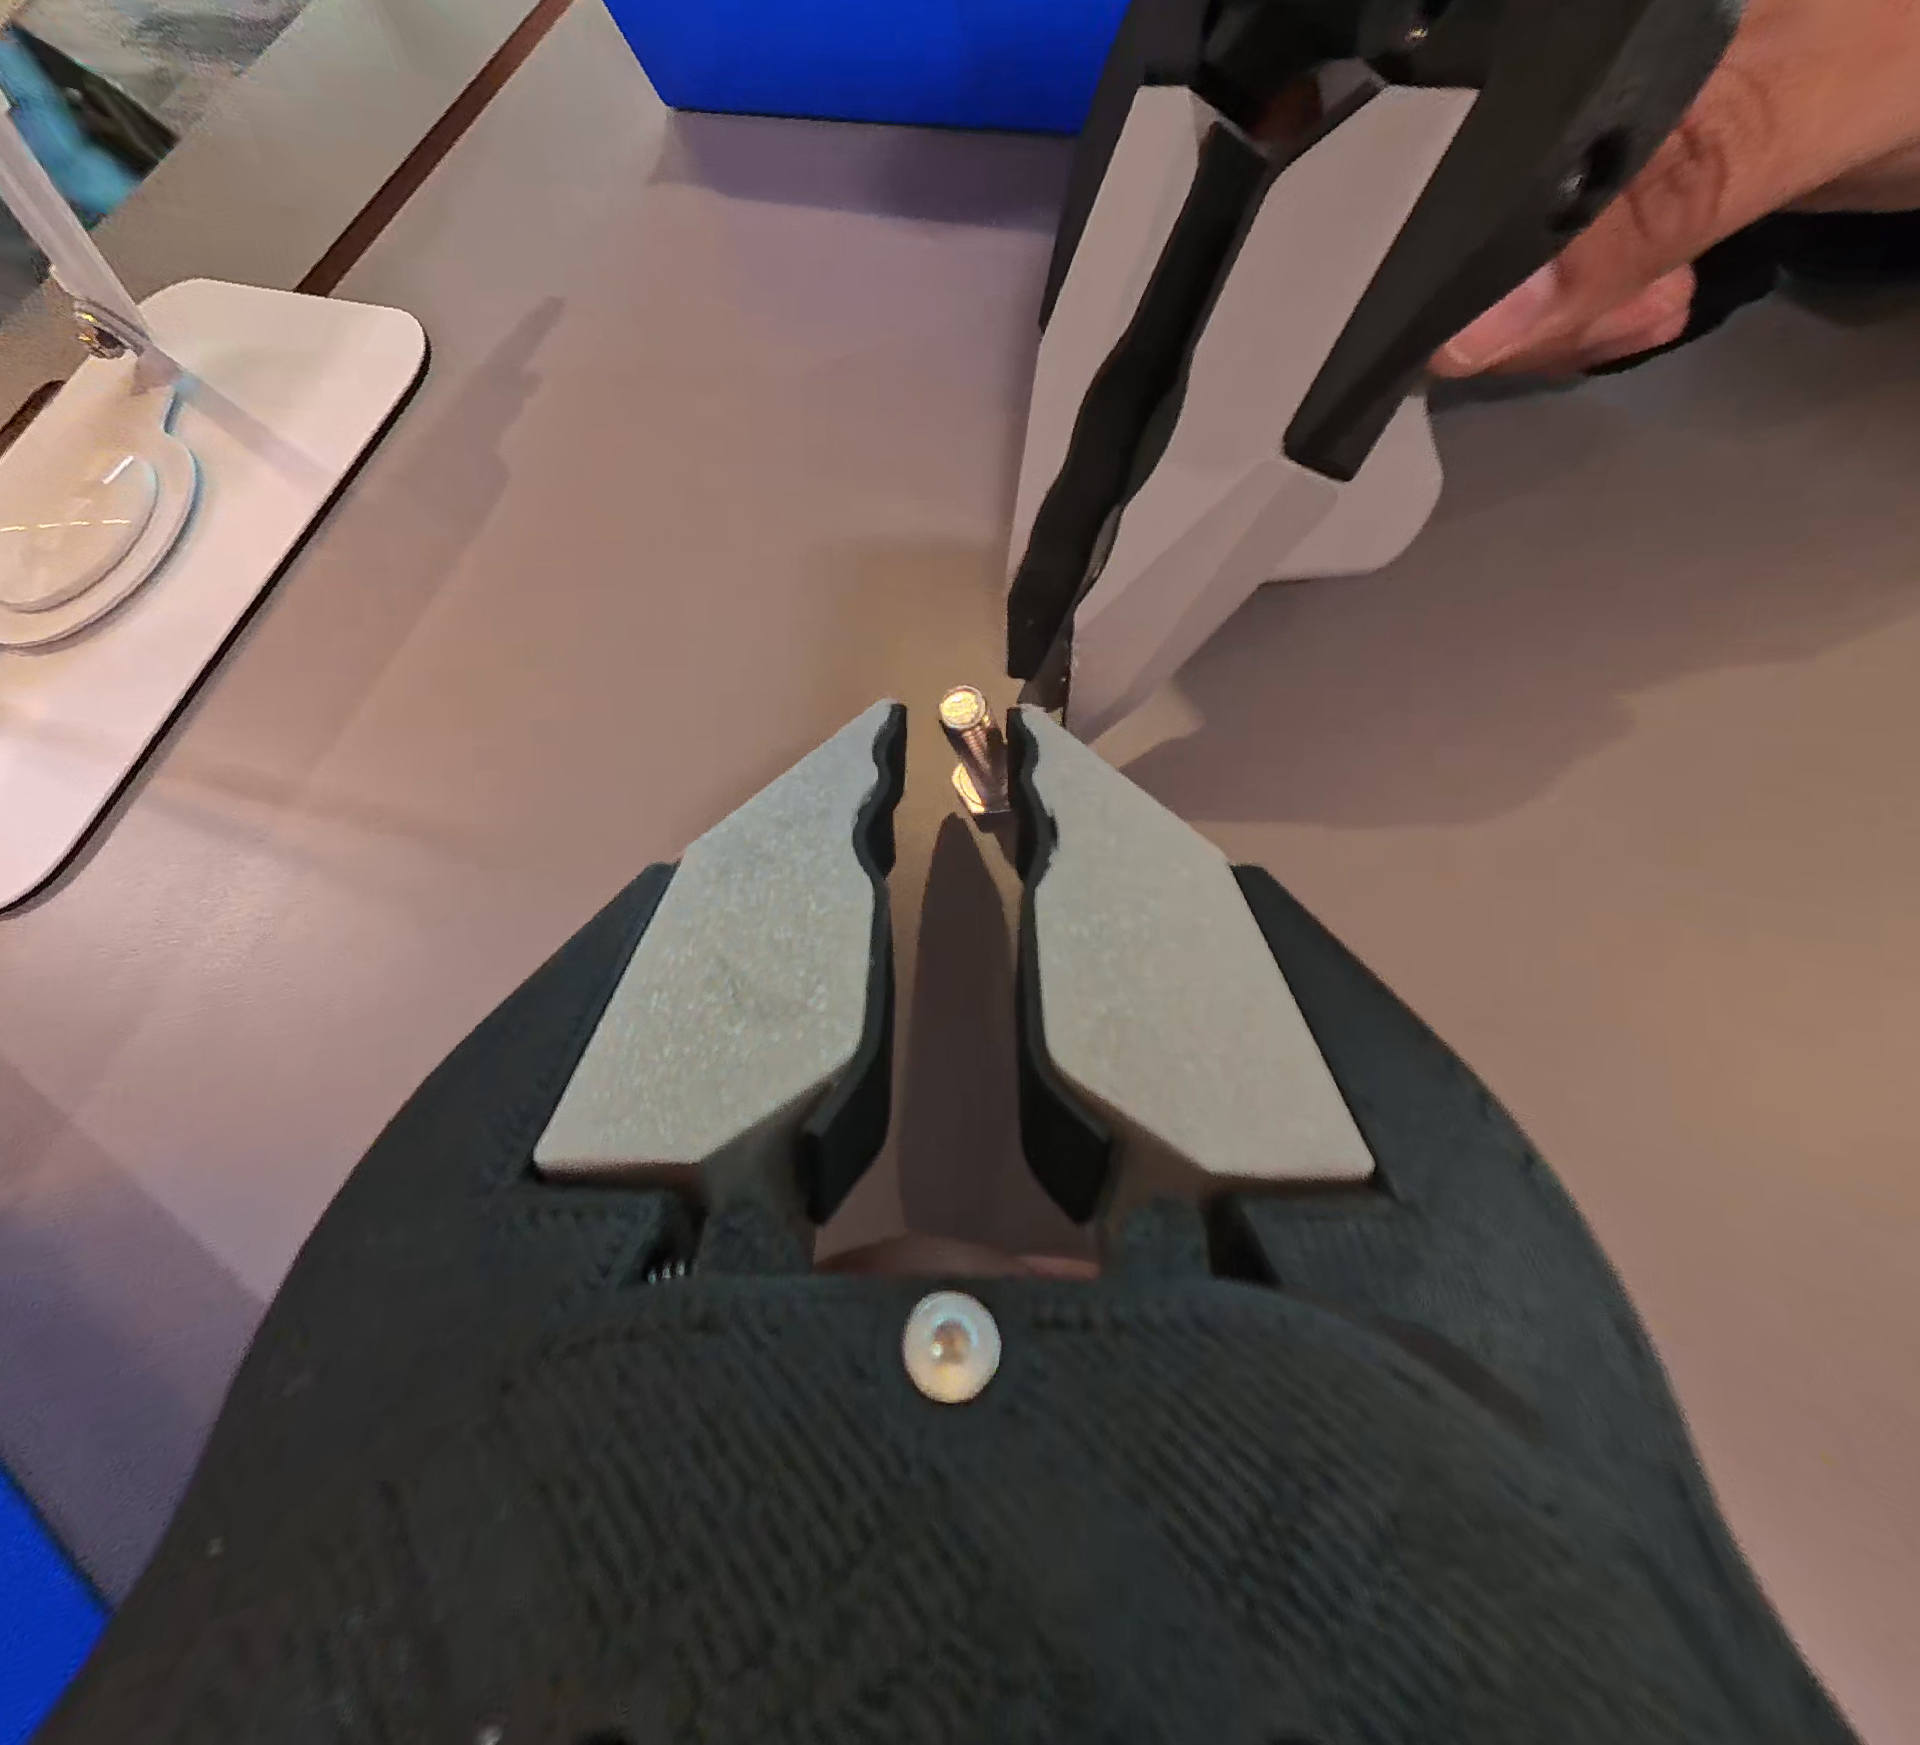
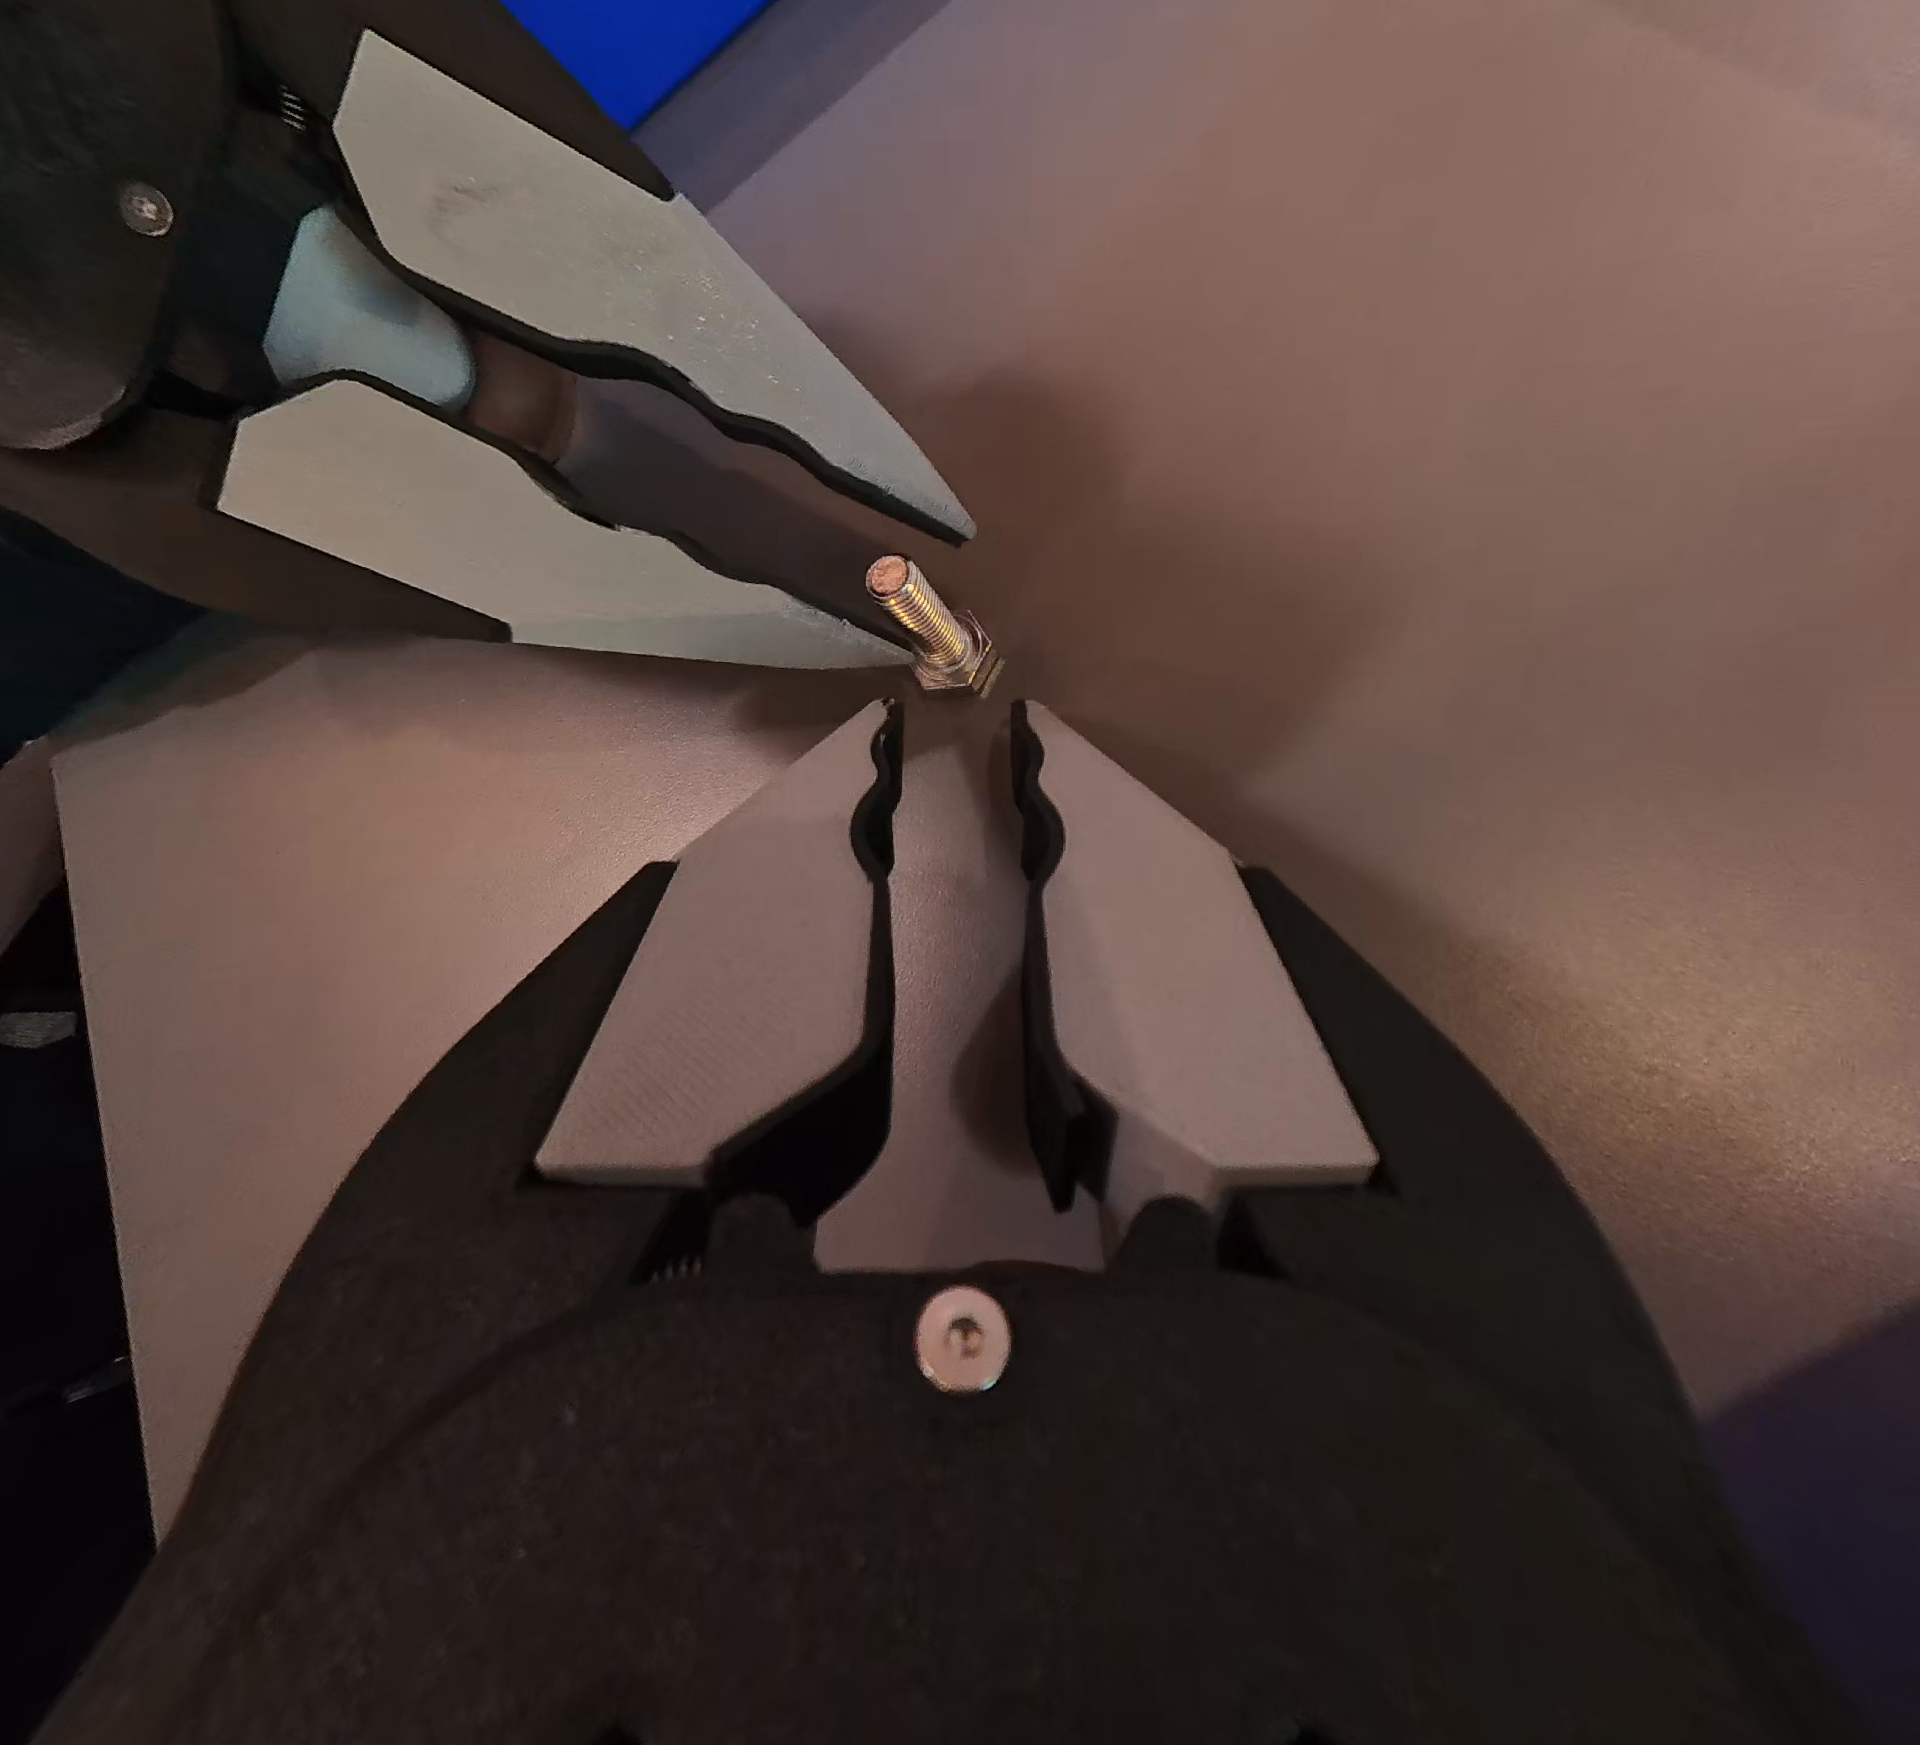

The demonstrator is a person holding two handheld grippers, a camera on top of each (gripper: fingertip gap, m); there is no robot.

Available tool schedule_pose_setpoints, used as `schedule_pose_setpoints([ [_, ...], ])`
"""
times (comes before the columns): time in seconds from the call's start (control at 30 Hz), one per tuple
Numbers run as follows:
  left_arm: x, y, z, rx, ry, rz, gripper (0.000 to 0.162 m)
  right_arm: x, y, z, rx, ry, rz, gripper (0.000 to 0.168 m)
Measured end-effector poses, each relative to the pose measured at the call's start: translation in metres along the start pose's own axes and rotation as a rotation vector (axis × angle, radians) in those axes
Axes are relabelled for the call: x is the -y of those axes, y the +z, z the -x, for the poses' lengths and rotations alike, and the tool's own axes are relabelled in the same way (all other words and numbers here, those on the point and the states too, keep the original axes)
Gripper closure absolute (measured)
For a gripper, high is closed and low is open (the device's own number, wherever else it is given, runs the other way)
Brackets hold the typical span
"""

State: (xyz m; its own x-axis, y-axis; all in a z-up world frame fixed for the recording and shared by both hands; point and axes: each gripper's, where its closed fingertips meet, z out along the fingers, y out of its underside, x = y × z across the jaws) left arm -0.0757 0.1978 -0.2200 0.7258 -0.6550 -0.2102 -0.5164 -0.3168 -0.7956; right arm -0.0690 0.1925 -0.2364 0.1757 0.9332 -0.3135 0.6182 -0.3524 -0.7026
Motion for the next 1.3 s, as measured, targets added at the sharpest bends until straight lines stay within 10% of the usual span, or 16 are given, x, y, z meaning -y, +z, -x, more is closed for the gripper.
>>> schedule_pose_setpoints([
  [0.5,0.052,-0.045,0.01,0.037,-0.022,-0.215,0.119,0.016,-0.013,0.002,-0.039,-0.071,-0.084,0.147],
  [0.8,0.105,-0.192,0.085,0.216,-0.154,-0.455,0.129,0.028,-0.025,-0.002,-0.058,-0.09,-0.17,0.147],
  [0.97,0.053,-0.225,0.179,0.347,-0.343,-0.321,0.12,0.032,-0.021,-0.003,-0.052,-0.096,-0.201,0.145],
  [1.3,-0.106,-0.134,0.273,0.317,-0.601,0.191,0.127,0.041,-0.018,-0.006,-0.104,-0.208,-0.286,0.143],
])
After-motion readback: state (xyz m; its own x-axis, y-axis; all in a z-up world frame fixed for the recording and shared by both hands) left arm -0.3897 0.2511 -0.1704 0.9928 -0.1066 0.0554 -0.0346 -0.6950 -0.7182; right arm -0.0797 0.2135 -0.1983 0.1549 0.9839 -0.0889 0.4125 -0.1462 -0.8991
